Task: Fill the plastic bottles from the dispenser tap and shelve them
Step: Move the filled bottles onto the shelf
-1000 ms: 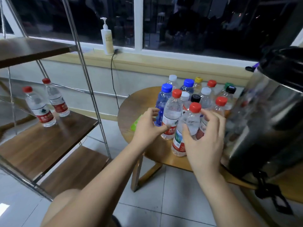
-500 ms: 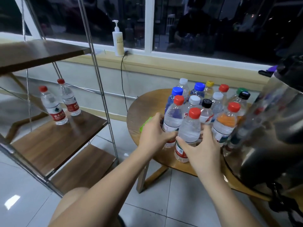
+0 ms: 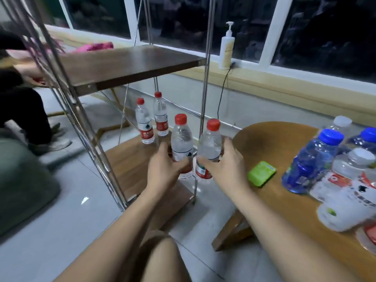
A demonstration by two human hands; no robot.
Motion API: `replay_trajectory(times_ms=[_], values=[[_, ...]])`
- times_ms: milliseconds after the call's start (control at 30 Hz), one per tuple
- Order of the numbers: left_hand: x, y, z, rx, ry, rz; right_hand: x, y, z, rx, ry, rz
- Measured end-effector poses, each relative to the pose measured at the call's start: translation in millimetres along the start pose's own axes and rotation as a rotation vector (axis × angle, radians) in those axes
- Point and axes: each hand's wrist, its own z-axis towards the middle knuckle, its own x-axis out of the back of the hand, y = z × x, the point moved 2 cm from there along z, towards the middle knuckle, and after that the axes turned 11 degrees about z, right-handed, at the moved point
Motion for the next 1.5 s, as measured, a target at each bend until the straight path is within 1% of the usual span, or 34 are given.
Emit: replay_trajectory(times_ms=[133, 233, 433, 533, 633, 833, 933, 1133, 1233, 1300, 1367, 1433, 1500], values=[[5, -49, 33, 0.153, 0.149, 0.040, -66, 4, 48, -0.035, -0.129, 0.040], [1, -82, 55, 0.295, 0.228, 0.029, -104, 11, 80, -0.052, -0.154, 0.026], [-13, -133, 87, 0.460, 0.423, -0.052, -164, 24, 136, -0.121, -0.233, -0.023], [-23, -157, 105, 0.497, 0.472, -0.081, -186, 30, 160, -0.077, -0.223, -0.004], [-26, -168, 121, 0.487, 0.519, -0.048, -207, 37, 183, -0.027, -0.223, 0.025], [-36, -171, 145, 0.503, 0.613, -0.086, -236, 45, 223, -0.044, -0.258, 0.020], [-40, -173, 155, 0.494, 0.621, -0.048, -243, 48, 235, -0.043, -0.286, 0.006], [-44, -174, 159, 0.517, 0.632, -0.070, -245, 47, 235, -0.069, -0.308, 0.011], [-42, -172, 151, 0.547, 0.611, -0.095, -237, 48, 228, -0.101, -0.318, 0.004], [-40, -167, 140, 0.578, 0.600, -0.106, -227, 46, 218, -0.083, -0.305, -0.003], [-39, -156, 128, 0.565, 0.585, -0.087, -211, 39, 204, -0.080, -0.288, 0.018], [-37, -139, 115, 0.529, 0.514, -0.101, -194, 30, 189, -0.092, -0.270, 0.067], [-35, -119, 105, 0.461, 0.402, -0.149, -173, 20, 173, -0.106, -0.235, 0.104]])
